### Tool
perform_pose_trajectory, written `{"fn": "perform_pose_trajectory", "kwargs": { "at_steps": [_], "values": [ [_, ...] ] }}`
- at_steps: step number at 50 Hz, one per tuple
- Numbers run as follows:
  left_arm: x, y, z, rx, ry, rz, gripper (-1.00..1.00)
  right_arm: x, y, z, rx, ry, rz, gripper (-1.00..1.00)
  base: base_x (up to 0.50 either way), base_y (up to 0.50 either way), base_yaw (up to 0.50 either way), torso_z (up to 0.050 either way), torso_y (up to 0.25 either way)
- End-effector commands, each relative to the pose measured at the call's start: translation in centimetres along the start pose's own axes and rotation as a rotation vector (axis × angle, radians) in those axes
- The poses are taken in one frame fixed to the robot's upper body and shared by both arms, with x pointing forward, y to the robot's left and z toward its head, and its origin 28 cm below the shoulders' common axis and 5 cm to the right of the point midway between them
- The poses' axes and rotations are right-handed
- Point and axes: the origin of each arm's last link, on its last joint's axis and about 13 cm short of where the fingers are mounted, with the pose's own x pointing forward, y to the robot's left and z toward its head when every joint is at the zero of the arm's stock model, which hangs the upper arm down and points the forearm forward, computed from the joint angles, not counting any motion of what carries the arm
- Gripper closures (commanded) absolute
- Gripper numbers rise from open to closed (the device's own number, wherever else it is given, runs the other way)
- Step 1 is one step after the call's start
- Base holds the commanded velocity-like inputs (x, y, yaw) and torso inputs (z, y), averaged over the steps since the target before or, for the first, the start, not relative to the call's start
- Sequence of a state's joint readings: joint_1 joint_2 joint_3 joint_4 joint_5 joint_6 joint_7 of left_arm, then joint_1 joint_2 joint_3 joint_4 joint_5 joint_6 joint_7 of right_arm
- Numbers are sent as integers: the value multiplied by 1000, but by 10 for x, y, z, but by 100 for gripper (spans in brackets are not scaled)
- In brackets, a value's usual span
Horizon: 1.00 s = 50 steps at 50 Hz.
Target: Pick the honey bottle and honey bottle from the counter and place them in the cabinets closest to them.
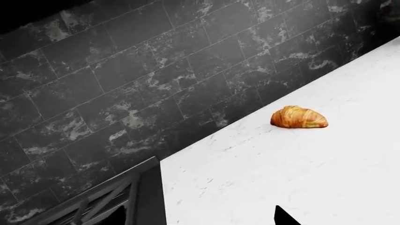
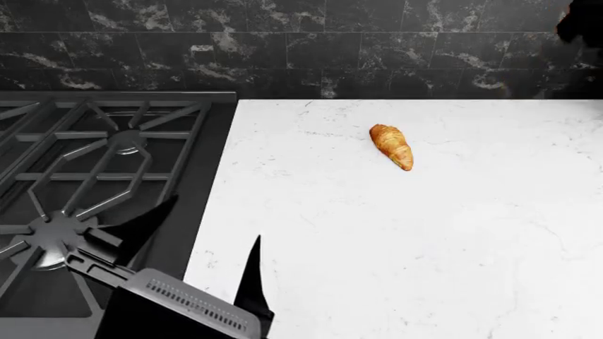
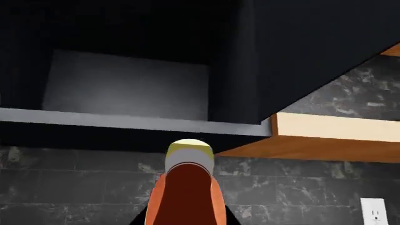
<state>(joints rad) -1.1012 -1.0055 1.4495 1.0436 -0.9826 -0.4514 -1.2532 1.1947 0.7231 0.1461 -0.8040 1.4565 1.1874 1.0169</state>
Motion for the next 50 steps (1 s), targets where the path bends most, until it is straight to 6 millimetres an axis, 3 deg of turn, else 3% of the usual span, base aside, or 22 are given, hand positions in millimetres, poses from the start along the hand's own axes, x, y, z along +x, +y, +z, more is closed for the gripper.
{"fn": "perform_pose_trajectory", "kwargs": {
  "at_steps": [1, 18, 27, 32, 38, 50],
  "values": [
    [-1, -2, 3, 0, -1, -10, -100, 21, 5, 71, 49, -298, -53, 100, 0, 0, 0, 0, 0],
    [-5, -1, 4, -6, -3, -20, -100, 69, 29, 89, 91, -303, -62, 100, 0, 0, 0, 0, 0],
    [-6, -1, 4, -10, -3, -26, -100, 112, 51, 90, 109, -231, -58, 100, 0, 0, 0, 0, 0],
    [-5, -2, 4, -9, 2, -34, -100, 144, 65, 82, 70, -137, -43, 100, 0, 0, 0, 0, 0],
    [-2, -3, 3, -12, 5, -42, -100, 184, 82, 59, 67, 114, -42, 100, 0, 0, 0, 0, 0],
    [-2, -5, 3, -11, 10, -47, -100, 233, 80, 8, -47, 325, -71, 100, 0, 0, 0, 0, 0]
  ]
}}
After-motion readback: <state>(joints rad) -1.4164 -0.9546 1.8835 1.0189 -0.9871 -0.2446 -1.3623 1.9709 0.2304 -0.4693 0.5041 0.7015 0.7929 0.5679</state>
